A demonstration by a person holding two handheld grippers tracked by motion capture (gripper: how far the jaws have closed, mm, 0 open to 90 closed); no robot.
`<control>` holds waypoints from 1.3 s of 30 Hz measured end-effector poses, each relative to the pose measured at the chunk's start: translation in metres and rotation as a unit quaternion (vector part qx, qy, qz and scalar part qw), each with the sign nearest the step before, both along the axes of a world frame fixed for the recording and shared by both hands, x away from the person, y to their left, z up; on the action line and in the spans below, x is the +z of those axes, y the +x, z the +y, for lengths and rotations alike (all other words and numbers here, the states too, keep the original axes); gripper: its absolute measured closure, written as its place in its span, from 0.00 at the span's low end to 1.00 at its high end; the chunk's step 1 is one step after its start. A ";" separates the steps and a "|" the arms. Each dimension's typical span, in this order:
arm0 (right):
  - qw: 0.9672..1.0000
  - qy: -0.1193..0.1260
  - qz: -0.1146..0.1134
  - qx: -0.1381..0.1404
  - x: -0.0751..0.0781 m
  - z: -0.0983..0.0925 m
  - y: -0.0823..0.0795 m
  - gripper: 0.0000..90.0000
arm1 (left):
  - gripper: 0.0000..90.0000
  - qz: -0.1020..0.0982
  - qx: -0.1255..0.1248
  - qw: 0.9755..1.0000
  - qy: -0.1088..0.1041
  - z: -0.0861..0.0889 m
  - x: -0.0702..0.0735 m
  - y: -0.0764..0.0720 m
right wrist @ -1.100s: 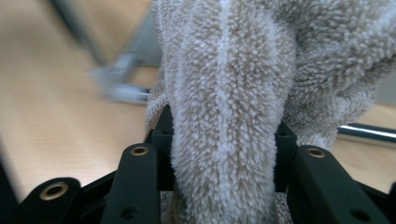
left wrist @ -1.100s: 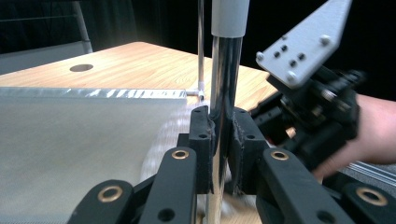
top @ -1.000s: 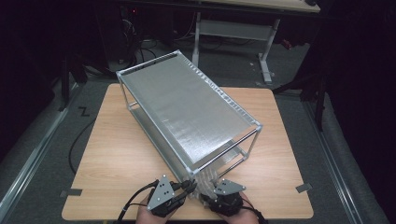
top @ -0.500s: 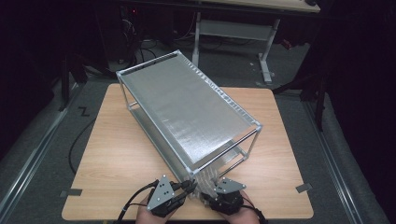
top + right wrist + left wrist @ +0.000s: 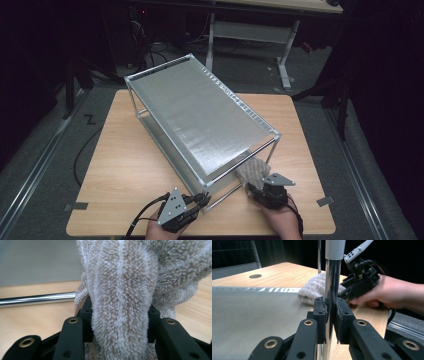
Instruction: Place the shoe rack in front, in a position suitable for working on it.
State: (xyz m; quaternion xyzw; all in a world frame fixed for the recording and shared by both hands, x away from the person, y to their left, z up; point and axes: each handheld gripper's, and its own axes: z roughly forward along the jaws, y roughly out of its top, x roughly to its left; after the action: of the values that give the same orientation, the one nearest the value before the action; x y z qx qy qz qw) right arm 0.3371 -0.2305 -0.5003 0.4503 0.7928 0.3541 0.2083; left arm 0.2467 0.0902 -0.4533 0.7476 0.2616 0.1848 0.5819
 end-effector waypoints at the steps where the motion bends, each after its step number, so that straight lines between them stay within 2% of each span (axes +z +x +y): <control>1: 1.000 0.000 0.000 -0.013 0.000 -0.008 0.003 0.64 | 0.89 0.000 0.000 1.000 0.000 0.000 0.000 0.000; 4: 1.000 0.005 0.001 -0.017 0.000 -0.013 0.005 0.64 | 0.89 0.000 0.000 1.000 0.000 0.000 0.000 0.000; 12: 1.000 -0.002 -0.002 -0.009 -0.001 -0.008 0.002 0.64 | 0.89 0.001 0.000 1.000 0.000 0.000 0.000 0.000; 13: 1.000 0.000 0.000 0.002 0.000 -0.005 0.000 0.64 | 0.89 0.001 0.000 1.000 -0.001 0.000 0.000 0.000; 15: 1.000 0.001 0.001 0.006 0.000 -0.003 -0.001 0.64 | 0.89 0.001 0.000 1.000 -0.001 0.000 0.000 0.000; 17: 0.999 0.004 0.005 0.038 0.000 0.010 -0.008 0.64 | 0.89 0.001 0.000 1.000 -0.001 0.000 0.000 0.000; 19: 0.999 0.003 0.004 0.049 0.000 0.014 -0.010 0.65 | 0.89 0.001 0.000 1.000 -0.001 0.000 0.000 0.000; 20: 0.997 0.001 0.007 0.080 0.000 0.028 -0.018 0.65 | 0.89 0.001 0.000 1.000 -0.001 0.000 0.000 0.000; 22: 0.994 0.003 0.010 0.107 0.000 0.041 -0.026 0.65 | 0.89 0.001 0.000 1.000 -0.001 0.000 0.000 0.000; 24: 0.990 0.004 0.012 0.142 0.000 0.055 -0.035 0.65 | 0.89 0.001 0.000 1.000 -0.001 0.000 0.000 0.000; 25: 0.990 0.004 0.012 0.142 0.000 0.055 -0.035 0.65 | 0.89 0.001 0.000 1.000 -0.001 0.000 0.000 0.000; 26: 0.986 0.005 0.015 0.164 0.000 0.063 -0.040 0.66 | 0.89 0.001 0.000 1.000 -0.001 0.000 0.000 0.000; 27: 0.979 0.005 0.018 0.203 0.000 0.080 -0.052 0.66 | 0.89 0.001 0.000 1.000 -0.001 0.000 0.000 0.000; 28: 0.979 0.005 0.018 0.203 0.000 0.080 -0.052 0.66 | 0.89 0.001 0.000 1.000 -0.001 0.000 0.000 0.000; 29: 0.972 0.003 0.014 0.233 0.000 0.092 -0.060 0.67 | 0.89 0.001 0.000 1.000 -0.001 0.000 0.000 0.000; 32: 0.972 -0.007 0.008 0.236 0.000 0.098 -0.064 0.68 | 0.89 0.001 -0.001 1.000 -0.001 0.002 0.000 0.000; 36: 0.973 0.002 0.011 0.230 0.001 0.093 -0.061 0.69 | 0.89 0.001 -0.001 1.000 -0.001 0.002 0.000 0.000; 38: 0.976 0.004 0.008 0.219 0.004 0.089 -0.058 0.69 | 0.89 0.001 -0.002 1.000 0.000 0.002 0.000 0.001; 39: 0.978 0.006 0.002 0.208 0.005 0.085 -0.056 0.69 | 0.89 0.000 -0.003 1.000 -0.001 0.002 0.000 0.001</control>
State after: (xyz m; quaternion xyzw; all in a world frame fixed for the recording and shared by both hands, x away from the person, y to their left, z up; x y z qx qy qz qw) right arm 0.2807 -0.1457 -0.4954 0.2776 0.8675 0.3931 0.1258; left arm 0.2476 0.0918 -0.4536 0.7480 0.2592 0.1825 0.5831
